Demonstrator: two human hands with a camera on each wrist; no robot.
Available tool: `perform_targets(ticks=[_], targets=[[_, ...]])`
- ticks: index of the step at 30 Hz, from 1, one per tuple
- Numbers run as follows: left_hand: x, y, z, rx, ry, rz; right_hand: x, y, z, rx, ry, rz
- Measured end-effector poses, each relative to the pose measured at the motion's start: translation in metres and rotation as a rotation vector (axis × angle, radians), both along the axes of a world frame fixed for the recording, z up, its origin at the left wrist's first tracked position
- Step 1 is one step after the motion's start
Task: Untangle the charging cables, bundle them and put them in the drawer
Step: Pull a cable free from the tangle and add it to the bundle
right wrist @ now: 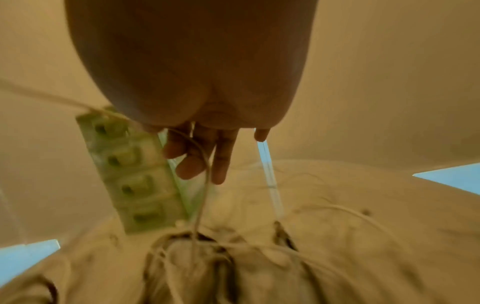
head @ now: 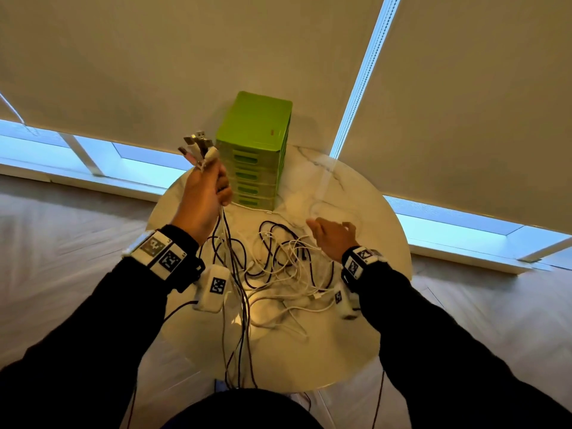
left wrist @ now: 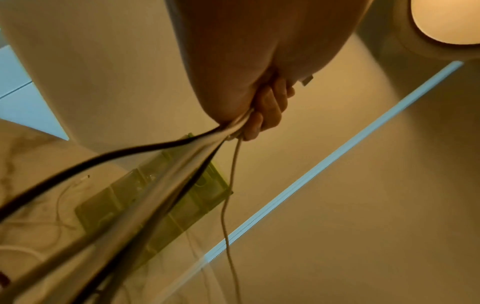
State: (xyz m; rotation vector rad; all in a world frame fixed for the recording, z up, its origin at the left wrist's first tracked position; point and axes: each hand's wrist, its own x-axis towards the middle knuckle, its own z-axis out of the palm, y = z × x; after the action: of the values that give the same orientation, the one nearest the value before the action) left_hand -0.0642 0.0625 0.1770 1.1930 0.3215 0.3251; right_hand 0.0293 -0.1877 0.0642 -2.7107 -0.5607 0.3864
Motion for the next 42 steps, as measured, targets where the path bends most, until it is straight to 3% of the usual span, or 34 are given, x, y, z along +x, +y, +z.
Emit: perform_targets(ticks=[4, 7, 11, 16, 21, 27, 32, 35, 39, 42], targets=[[-0.009, -0.009, -0.019, 0.238, 0.105, -0.104, 0.004, 0.033, 0.050, 0.511, -0.025, -0.086], [-0.012, -0.024, -0.032, 0.270, 0.218, -0.158, -0.020, 0.058, 0.087, 0.689, -0.012, 0.057], [-0.013, -0.041, -0.031, 0.119, 0.222, -0.223, -0.042, 0.073, 0.092, 0.632, 0.021, 0.280], [-0.009, -0.044, -0.019, 0.028, 0.148, -0.143, -0.054, 0.060, 0.067, 0.654, 0.327, 0.345], [-0.002, -0.029, -0.006, 0.058, 0.063, -0.002, -0.058, 0.024, 0.009, 0.211, 0.401, 0.421], [0.002, 0.010, 0.002, 0.080, -0.022, 0.115, -0.041, -0.043, -0.037, 0.274, 0.235, 0.176], [-0.001, -0.007, -0.012, 0.237, 0.016, 0.051, -0.027, -0.040, 0.011, 0.506, 0.112, 0.037], [0.002, -0.031, -0.019, 0.226, 0.015, -0.037, -0.029, -0.030, 0.048, 0.650, 0.120, -0.008], [0.004, -0.071, -0.022, 0.143, 0.021, -0.221, -0.040, -0.044, 0.070, 0.518, 0.192, -0.100], [0.004, -0.109, -0.020, 0.049, 0.024, -0.385, -0.054, -0.083, 0.049, 0.279, 0.321, -0.182]])
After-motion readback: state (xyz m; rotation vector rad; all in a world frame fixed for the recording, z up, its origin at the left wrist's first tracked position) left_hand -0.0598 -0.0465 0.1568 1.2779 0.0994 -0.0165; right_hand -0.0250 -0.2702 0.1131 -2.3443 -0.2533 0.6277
